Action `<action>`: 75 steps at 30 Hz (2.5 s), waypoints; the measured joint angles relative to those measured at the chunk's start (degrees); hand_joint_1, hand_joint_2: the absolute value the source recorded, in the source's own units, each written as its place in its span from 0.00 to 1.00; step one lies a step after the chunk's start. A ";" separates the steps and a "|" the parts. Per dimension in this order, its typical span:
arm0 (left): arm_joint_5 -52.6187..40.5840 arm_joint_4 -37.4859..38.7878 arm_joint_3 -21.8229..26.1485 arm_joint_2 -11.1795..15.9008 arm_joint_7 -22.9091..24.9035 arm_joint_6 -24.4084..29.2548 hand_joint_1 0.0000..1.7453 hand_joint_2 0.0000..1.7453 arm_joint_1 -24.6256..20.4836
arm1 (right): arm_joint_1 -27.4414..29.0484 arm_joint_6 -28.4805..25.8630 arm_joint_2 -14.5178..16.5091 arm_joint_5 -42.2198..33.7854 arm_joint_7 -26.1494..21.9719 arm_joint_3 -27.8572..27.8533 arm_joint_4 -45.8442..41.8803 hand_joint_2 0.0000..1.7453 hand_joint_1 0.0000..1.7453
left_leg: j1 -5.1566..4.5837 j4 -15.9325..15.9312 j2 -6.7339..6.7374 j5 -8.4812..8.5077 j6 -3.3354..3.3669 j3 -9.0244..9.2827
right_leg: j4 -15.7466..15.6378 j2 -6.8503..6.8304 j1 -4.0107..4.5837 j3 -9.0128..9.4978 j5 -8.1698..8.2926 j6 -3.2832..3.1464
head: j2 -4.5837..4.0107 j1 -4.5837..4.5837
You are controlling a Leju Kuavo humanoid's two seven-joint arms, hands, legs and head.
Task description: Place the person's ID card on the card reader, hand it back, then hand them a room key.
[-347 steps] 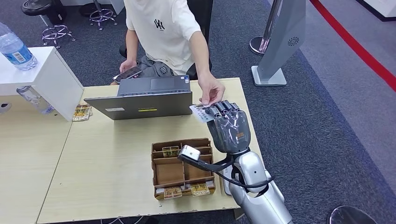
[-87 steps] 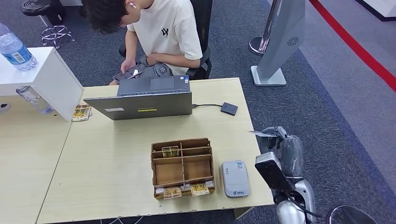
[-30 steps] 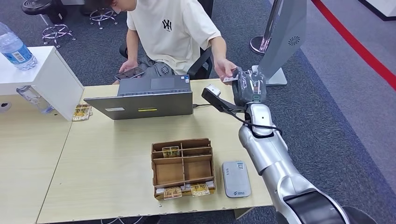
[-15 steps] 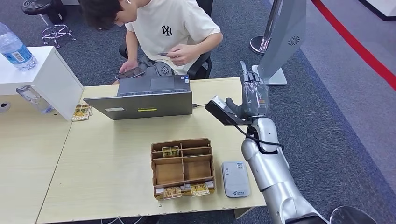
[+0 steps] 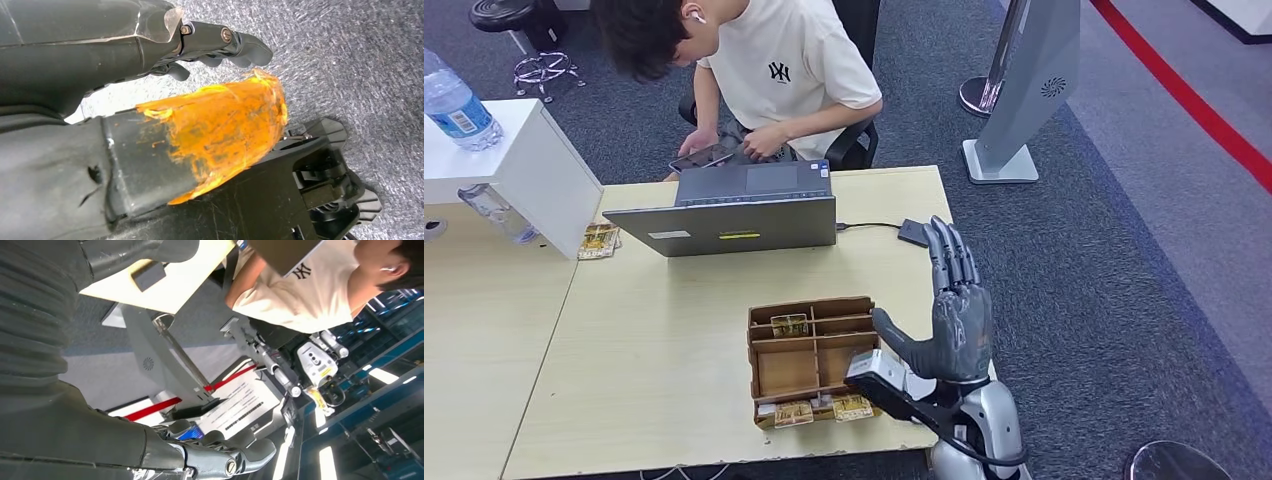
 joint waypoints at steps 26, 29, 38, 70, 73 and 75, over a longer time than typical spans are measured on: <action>0.80 0.00 1.33 0.80 -0.51 0.53 0.00 0.00 0.75 | -0.17 2.51 -4.73 6.09 9.27 15.74 14.18 1.00 0.50 | 0.01 0.00 0.03 0.01 -0.01 0.05 | 0.00 0.01 0.00 0.04 -0.01 -0.02 | 0.00 0.00; 0.65 0.00 1.33 0.80 -0.48 0.45 0.00 0.00 0.74 | -0.98 1.96 -4.69 8.03 9.97 15.85 16.38 1.00 0.53 | 0.01 0.00 0.03 0.01 -0.01 0.04 | 0.00 0.01 0.00 0.04 -0.01 -0.02 | 0.00 0.00; 0.57 0.00 1.33 0.80 -0.35 0.34 0.00 0.00 0.74 | -2.35 0.08 -4.32 11.80 11.07 13.89 18.65 1.00 0.65 | 0.00 0.01 0.02 0.01 0.00 0.04 | 0.00 0.01 0.00 0.05 -0.01 -0.02 | 0.00 0.00; 0.32 0.00 1.33 0.83 -0.42 0.18 0.00 0.00 0.81 | -1.49 3.66 -3.86 5.04 8.13 9.79 12.12 1.00 0.33 | 0.00 0.01 0.02 0.01 -0.01 0.05 | 0.00 0.01 0.00 0.05 -0.01 -0.02 | 0.00 -0.01; 0.10 0.00 1.33 0.83 -0.36 0.15 0.00 0.00 0.80 | -2.16 3.76 -3.67 4.73 8.08 9.79 13.01 1.00 0.34 | 0.00 0.01 0.02 0.01 -0.01 0.05 | 0.00 0.01 0.00 0.05 -0.01 -0.02 | 0.00 0.00; 0.00 0.00 1.33 0.83 -0.35 0.15 0.00 0.00 0.79 | -2.47 3.79 -3.60 4.65 8.07 9.79 13.56 1.00 0.34 | 0.00 0.01 0.02 0.01 -0.01 0.05 | 0.00 0.01 0.00 0.05 -0.01 -0.02 | 0.00 0.00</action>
